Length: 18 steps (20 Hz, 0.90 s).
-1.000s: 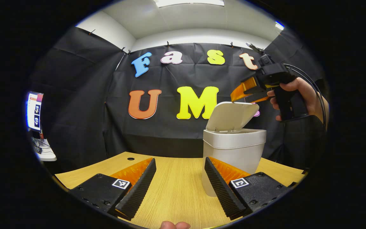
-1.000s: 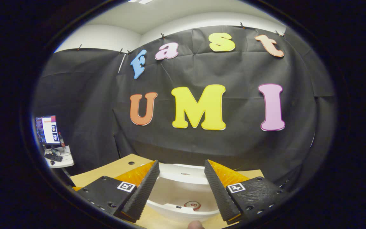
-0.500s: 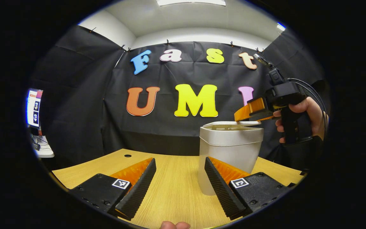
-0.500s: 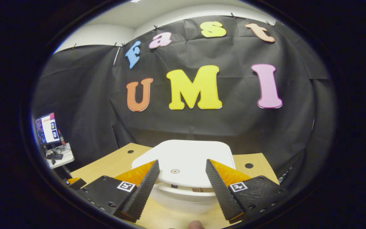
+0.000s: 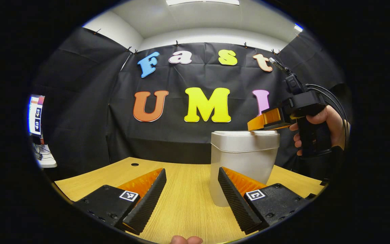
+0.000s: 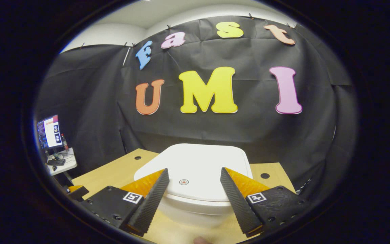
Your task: Press the lid of the desktop garbage bin to open it, pick up the crumpled paper on the desktop and throw it into the bin, then pick up the pop can on the desktop and drop it into the bin, and finally close the garbage bin lid.
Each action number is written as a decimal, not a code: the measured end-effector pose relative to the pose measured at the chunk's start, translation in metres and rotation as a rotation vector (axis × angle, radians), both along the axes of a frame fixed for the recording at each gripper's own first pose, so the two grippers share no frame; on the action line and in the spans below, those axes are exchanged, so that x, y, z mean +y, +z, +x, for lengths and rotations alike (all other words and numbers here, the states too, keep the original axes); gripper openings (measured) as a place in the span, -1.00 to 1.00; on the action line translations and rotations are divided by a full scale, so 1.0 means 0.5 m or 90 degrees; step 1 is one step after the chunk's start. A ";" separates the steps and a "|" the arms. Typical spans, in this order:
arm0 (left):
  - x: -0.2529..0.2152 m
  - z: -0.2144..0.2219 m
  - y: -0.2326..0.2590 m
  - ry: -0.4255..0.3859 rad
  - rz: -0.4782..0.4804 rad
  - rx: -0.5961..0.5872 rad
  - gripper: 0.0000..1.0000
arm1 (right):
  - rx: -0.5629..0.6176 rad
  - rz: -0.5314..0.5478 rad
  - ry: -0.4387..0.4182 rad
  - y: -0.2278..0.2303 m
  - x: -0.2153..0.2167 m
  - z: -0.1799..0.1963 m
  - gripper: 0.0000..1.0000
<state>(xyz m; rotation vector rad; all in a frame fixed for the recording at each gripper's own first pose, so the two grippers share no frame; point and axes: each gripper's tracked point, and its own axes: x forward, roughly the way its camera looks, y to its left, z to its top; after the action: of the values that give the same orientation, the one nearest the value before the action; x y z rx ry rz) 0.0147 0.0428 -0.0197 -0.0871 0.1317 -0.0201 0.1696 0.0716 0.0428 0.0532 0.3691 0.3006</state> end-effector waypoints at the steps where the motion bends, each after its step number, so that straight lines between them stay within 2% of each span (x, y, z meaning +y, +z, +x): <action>1: -0.002 0.001 0.000 -0.002 -0.003 0.000 0.97 | 0.000 0.004 0.000 -0.001 -0.001 0.001 0.93; 4: -0.019 0.001 -0.002 -0.012 -0.009 0.001 0.97 | 0.005 -0.030 -0.005 -0.020 -0.004 -0.008 0.94; 5: -0.021 0.000 -0.004 -0.013 -0.009 0.001 0.98 | -0.010 -0.018 -0.014 -0.015 -0.003 -0.002 0.92; 8: -0.032 -0.005 -0.010 -0.020 -0.012 0.006 0.97 | -0.014 -0.041 -0.032 -0.026 -0.003 -0.005 0.93; 11: -0.046 -0.006 -0.014 -0.026 -0.032 0.005 0.97 | -0.038 -0.006 -0.065 -0.005 -0.005 -0.007 0.87; 14: -0.052 0.006 -0.004 -0.015 -0.046 0.003 0.98 | -0.073 0.005 -0.067 0.006 0.006 -0.016 0.80; 15: -0.050 0.012 0.022 -0.002 -0.035 -0.023 0.98 | -0.080 0.005 -0.063 0.006 0.008 -0.023 0.80; 16: -0.038 0.025 0.040 0.016 -0.013 -0.034 0.98 | -0.086 0.023 -0.076 0.012 0.000 -0.029 0.96; 18: -0.043 0.031 0.074 0.024 0.017 -0.044 0.98 | -0.091 0.053 -0.076 0.028 0.001 -0.043 0.93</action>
<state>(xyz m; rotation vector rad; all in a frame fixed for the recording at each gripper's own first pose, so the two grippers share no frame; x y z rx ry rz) 0.0301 0.0213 0.0174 -0.0619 0.0613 0.0166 0.1482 0.0723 0.0569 0.1338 0.2101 0.2007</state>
